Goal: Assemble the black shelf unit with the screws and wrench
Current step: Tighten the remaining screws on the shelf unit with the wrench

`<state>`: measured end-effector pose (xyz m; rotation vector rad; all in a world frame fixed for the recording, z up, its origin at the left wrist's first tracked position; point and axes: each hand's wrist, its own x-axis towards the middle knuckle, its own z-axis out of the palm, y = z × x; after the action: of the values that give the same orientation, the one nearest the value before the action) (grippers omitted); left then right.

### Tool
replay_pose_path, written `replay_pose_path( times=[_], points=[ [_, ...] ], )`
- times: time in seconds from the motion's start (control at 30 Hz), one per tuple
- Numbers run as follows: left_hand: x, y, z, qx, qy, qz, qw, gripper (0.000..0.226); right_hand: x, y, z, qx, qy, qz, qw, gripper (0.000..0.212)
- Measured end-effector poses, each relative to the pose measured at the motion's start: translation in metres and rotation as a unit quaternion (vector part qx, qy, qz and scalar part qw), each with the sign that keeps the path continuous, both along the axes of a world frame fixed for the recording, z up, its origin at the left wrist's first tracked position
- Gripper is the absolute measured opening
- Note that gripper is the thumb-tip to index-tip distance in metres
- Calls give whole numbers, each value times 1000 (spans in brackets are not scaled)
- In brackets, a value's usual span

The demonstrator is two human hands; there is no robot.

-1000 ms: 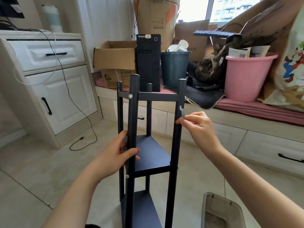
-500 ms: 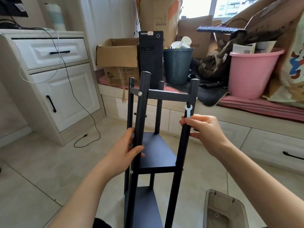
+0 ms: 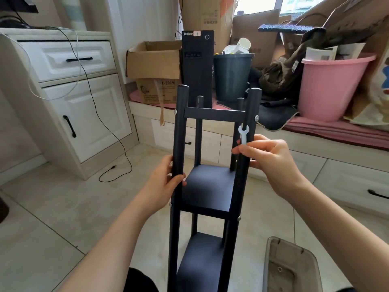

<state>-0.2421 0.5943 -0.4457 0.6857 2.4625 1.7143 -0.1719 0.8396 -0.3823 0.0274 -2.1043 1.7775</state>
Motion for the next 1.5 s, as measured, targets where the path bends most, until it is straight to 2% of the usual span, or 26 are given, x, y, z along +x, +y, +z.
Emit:
replay_pose_path(
  times=[0.23, 0.33, 0.47, 0.53, 0.57, 0.63, 0.7, 0.73, 0.8, 0.97, 1.13, 1.37, 1.5],
  points=[
    [-9, 2, -5, -10, 18, 32, 999, 39, 6, -8, 4, 42, 13, -18, 999, 15],
    [-14, 2, -7, -52, 31, 79, 995, 50, 7, -16, 5, 59, 32, -10, 998, 12],
    [-11, 8, -3, -119, 140, 204, 962, 77, 3, -36, 5, 112, 54, -6, 992, 7],
    [-1, 17, 4, -74, 192, 229, 951, 63, -2, -43, 6, 121, 51, -5, 991, 10],
    [4, 21, 6, -36, 182, 210, 960, 52, -5, -46, 7, 127, 49, -3, 991, 11],
    [15, 28, 12, 30, 48, 109, 992, 41, -9, -50, 9, 134, 49, 0, 990, 12],
    [25, 33, 15, 26, -85, -23, 996, 44, -12, -52, 10, 135, 43, 5, 990, 12],
    [28, 35, 14, 13, -105, -58, 993, 46, -14, -54, 10, 135, 40, 5, 990, 12],
    [32, 37, 14, -4, -84, -57, 995, 42, -16, -57, 9, 123, 39, 2, 992, 11],
    [36, 40, 12, -103, 33, -9, 994, 32, -16, -63, 9, 109, 46, 17, 993, 11],
    [36, 38, 13, -83, 15, -10, 996, 30, -15, -54, 13, 84, 32, 52, 995, 12],
    [29, 22, 10, -54, -8, -5, 999, 31, -16, -34, 9, 45, 28, 2, 999, 12],
    [29, 21, 10, -54, -3, -20, 998, 40, -26, -25, -2, 75, -19, -43, 996, 14]
  ],
)
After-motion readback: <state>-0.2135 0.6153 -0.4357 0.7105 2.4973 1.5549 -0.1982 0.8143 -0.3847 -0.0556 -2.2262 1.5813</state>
